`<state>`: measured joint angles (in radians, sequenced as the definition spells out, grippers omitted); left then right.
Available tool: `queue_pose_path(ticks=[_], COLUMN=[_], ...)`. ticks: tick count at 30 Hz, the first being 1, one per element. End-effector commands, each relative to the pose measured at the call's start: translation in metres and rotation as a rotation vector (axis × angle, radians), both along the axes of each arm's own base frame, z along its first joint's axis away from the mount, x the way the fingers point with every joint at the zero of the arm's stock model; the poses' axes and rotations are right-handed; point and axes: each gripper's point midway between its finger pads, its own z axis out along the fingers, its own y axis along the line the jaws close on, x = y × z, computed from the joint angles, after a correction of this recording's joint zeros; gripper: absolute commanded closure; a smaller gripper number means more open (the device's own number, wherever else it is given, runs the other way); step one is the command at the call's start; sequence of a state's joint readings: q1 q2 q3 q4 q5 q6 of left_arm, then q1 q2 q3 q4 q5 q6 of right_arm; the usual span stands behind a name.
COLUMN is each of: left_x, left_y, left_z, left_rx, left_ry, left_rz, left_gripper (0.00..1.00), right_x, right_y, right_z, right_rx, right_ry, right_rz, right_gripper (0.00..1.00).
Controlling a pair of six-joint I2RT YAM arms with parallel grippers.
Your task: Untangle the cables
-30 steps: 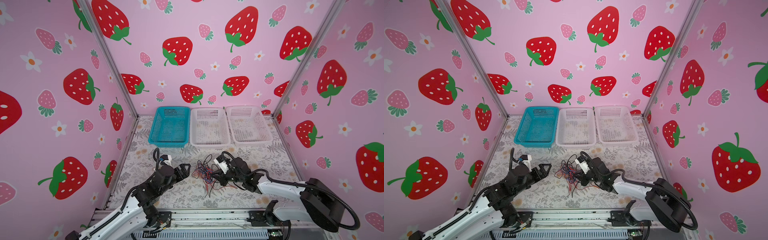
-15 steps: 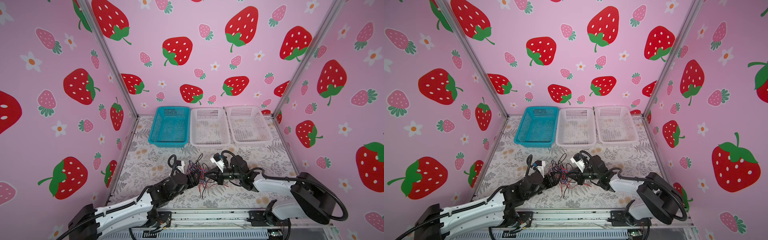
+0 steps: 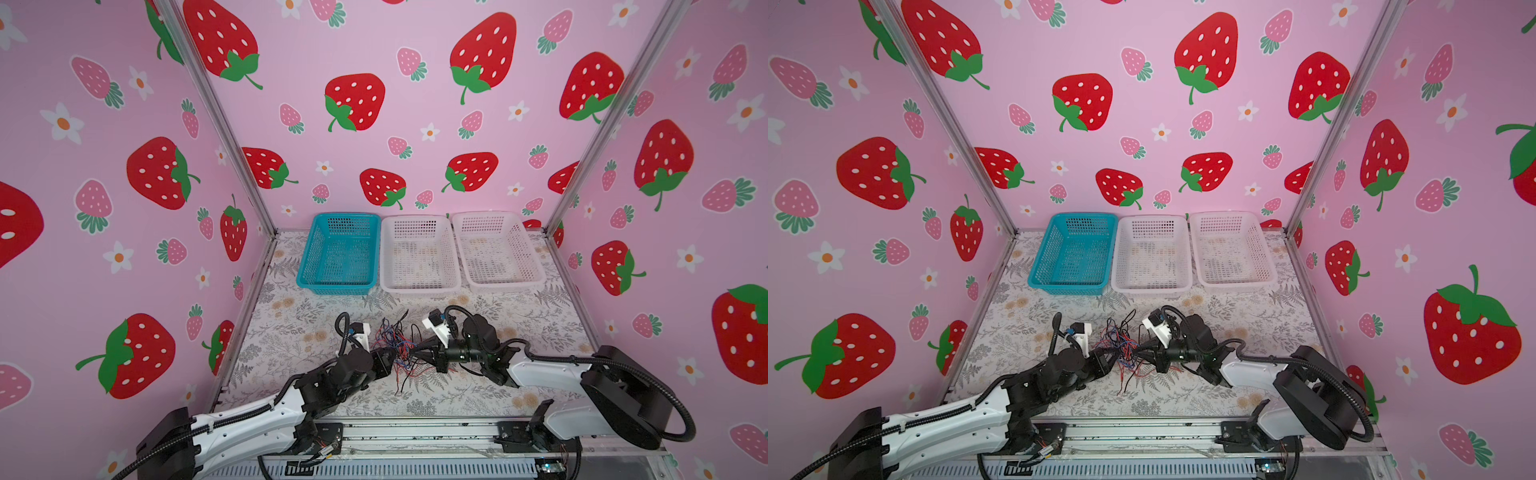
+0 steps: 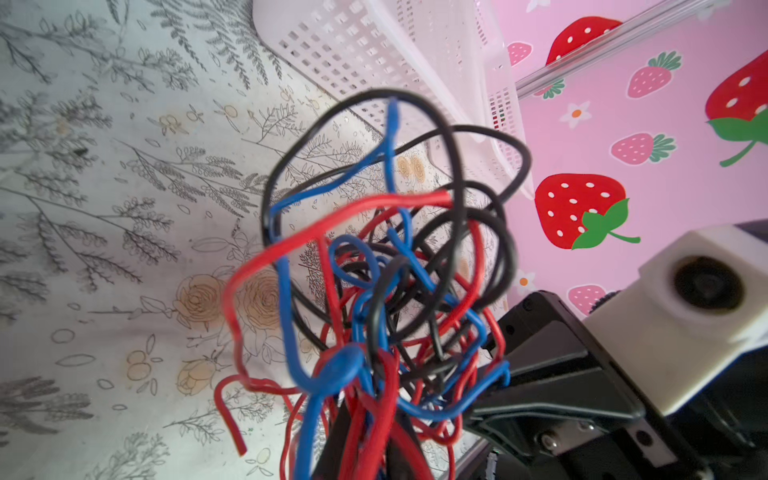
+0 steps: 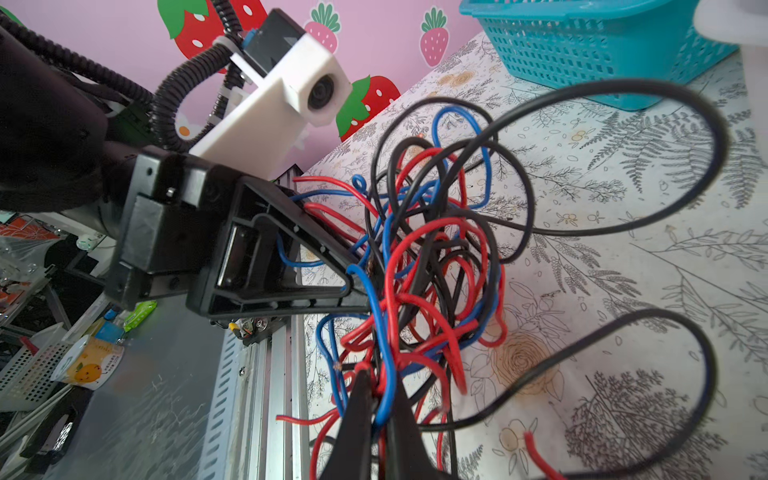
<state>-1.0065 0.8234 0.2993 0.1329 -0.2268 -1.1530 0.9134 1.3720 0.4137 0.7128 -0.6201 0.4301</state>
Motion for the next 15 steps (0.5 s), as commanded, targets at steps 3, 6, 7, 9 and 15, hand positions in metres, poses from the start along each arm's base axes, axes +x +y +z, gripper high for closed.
queue_pose_path(ticks=[3, 6, 7, 9, 15], left_x=[0.002, 0.001, 0.001, -0.001, -0.008], left_y=[0.013, 0.024, 0.029, 0.036, 0.041], left_z=[0.006, 0.007, 0.007, 0.006, -0.002], left_rx=[0.004, 0.019, 0.025, 0.039, 0.103], left_ry=[-0.026, -0.03, -0.027, -0.015, 0.038], left_rz=[0.047, 0.074, 0.086, 0.105, 0.084], left_gripper=[1.0, 1.0, 1.0, 1.0, 1.0], right_x=[0.007, 0.012, 0.015, 0.02, 0.014], right_y=[-0.005, -0.01, -0.012, -0.016, -0.02], right_z=[0.002, 0.001, 0.001, 0.003, 0.025], right_rx=[-0.038, -0.057, -0.064, -0.074, -0.007], right_ry=[-0.056, -0.074, -0.08, -0.101, -0.154], right_rz=[-0.063, -0.104, -0.121, -0.156, -0.138], right_gripper=[0.98, 0.92, 0.87, 0.78, 0.61])
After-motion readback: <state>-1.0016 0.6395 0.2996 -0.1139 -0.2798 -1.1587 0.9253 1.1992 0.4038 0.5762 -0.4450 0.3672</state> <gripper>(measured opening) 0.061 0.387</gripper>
